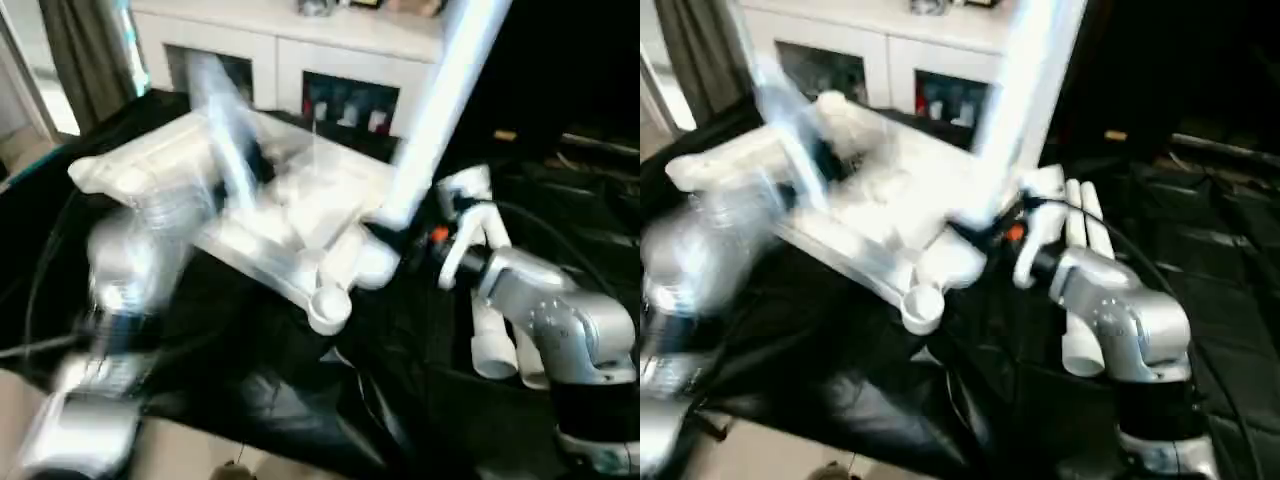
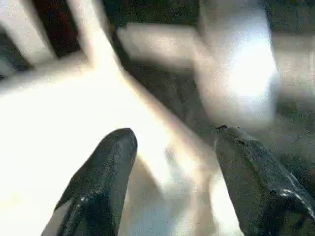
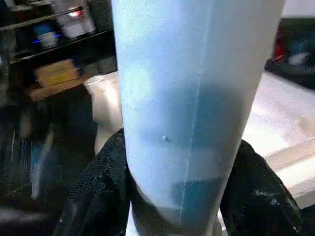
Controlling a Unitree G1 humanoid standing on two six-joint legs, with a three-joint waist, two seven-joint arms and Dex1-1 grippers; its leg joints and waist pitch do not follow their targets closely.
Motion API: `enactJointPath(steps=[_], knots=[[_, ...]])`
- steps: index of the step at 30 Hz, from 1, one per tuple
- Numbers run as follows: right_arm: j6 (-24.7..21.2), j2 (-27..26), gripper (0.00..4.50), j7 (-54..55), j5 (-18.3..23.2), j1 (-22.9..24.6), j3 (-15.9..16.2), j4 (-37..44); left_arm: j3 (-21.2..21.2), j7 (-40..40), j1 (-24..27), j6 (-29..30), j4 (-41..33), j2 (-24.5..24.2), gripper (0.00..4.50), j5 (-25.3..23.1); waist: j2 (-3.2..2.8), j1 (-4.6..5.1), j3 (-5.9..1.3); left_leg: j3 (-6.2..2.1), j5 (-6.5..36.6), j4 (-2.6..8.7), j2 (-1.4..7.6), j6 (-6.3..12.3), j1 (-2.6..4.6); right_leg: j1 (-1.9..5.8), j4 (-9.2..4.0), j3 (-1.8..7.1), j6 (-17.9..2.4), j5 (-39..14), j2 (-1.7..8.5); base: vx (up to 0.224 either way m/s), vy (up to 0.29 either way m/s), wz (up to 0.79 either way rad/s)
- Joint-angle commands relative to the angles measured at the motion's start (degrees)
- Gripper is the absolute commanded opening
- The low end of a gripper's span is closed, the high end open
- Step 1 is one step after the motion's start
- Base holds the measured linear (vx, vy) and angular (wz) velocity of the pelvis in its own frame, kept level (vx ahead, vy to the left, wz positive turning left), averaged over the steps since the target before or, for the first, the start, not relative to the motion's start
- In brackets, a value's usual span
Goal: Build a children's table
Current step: Pick table leg
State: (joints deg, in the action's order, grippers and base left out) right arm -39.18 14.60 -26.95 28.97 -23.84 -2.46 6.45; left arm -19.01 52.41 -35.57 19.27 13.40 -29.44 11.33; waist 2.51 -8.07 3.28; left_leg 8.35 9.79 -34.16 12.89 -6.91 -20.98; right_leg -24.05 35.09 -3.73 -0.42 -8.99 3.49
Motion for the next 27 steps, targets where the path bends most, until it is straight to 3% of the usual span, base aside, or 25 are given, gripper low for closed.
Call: enactJointPath(steps=[1, 4, 11, 18, 20, 24, 25, 27], knots=[[1.68, 0.33, 1.89, 1.14, -1.10, 0.70, -0.42, -0.09, -2.89, 2.42, -1.65, -4.37, 1.62, -1.22, 2.98, -4.88, -1.19, 0.54, -4.46, 0.98, 9.66, 4.30, -0.34, -3.52, 0.82, 3.26, -3.50, 2.26, -4.97, -11.94, 3.05, 0.000, 0.000, 0.00], [2.49, 0.15, 1.89, 1.35, -2.31, 1.93, 0.26, 0.45, -6.09, 6.65, -3.74, -7.35, 6.85, -3.51, 2.98, -8.93, -1.24, 0.61, -4.23, 1.01, 12.44, 4.41, -0.41, -3.84, 0.81, 3.46, -3.69, 2.30, -6.27, -13.75, 3.30, 0.000, 0.000, 0.00], [4.89, -0.37, 1.89, 1.95, -3.62, 2.69, 0.53, -0.10, -9.09, 7.48, -7.75, -14.07, 16.12, -3.31, 2.98, -13.94, -1.00, 0.79, -4.10, 0.91, 14.33, 4.47, -0.50, -3.63, 0.82, 3.44, -4.20, 2.37, -5.64, -18.02, 3.52, 0.000, 0.000, 0.00], [5.51, -0.63, 1.89, 1.90, -4.32, 2.51, 0.48, -0.51, -10.06, 10.35, -10.32, -18.96, 24.00, -1.14, 2.98, -15.96, -1.09, 0.74, -4.21, 0.93, 13.83, 4.40, -0.38, -3.60, 0.89, 3.52, -3.82, 2.48, -7.45, -15.03, 3.60, 0.000, 0.000, 0.00], [5.85, -0.45, 1.89, 1.91, -4.29, 2.52, 0.43, -0.70, -10.35, 11.48, -11.49, -20.54, 26.76, -0.58, 2.98, -16.63, -1.30, 0.77, -4.17, 0.88, 14.42, 4.43, -0.38, -3.69, 0.92, 3.56, -3.81, 2.48, -7.64, -15.55, 3.66, 0.000, 0.000, 0.00], [6.10, -0.49, 1.89, 1.88, -4.43, 2.56, 0.37, -0.85, -10.48, 13.59, -12.41, -22.14, 29.62, -0.07, 2.98, -17.23, -1.18, 0.85, -4.09, 0.86, 15.07, 4.47, -0.40, -3.56, 0.96, 3.58, -3.98, 2.46, -7.68, -16.45, 3.69, 0.000, 0.000, 0.00], [6.15, -0.57, 1.89, 1.89, -4.55, 2.57, 0.34, -0.86, -10.49, 14.50, -12.86, -22.83, 30.79, -0.10, 2.98, -17.86, -1.59, 0.87, -4.09, 0.76, 15.61, 4.50, -0.39, -3.67, 1.04, 3.59, -4.00, 2.47, -7.66, -17.22, 3.77, 0.000, 0.000, 0.00], [6.15, -0.55, 1.89, 1.90, -4.55, 2.61, 0.26, -0.83, -10.43, 15.31, -13.03, -22.72, 30.70, -0.37, 2.98, -17.82, -1.32, 0.99, -4.08, 0.82, 15.90, 4.49, -0.41, -3.58, 1.08, 3.60, -4.16, 2.45, -7.54, -17.63, 3.75, 0.000, 0.000, 0.00]])
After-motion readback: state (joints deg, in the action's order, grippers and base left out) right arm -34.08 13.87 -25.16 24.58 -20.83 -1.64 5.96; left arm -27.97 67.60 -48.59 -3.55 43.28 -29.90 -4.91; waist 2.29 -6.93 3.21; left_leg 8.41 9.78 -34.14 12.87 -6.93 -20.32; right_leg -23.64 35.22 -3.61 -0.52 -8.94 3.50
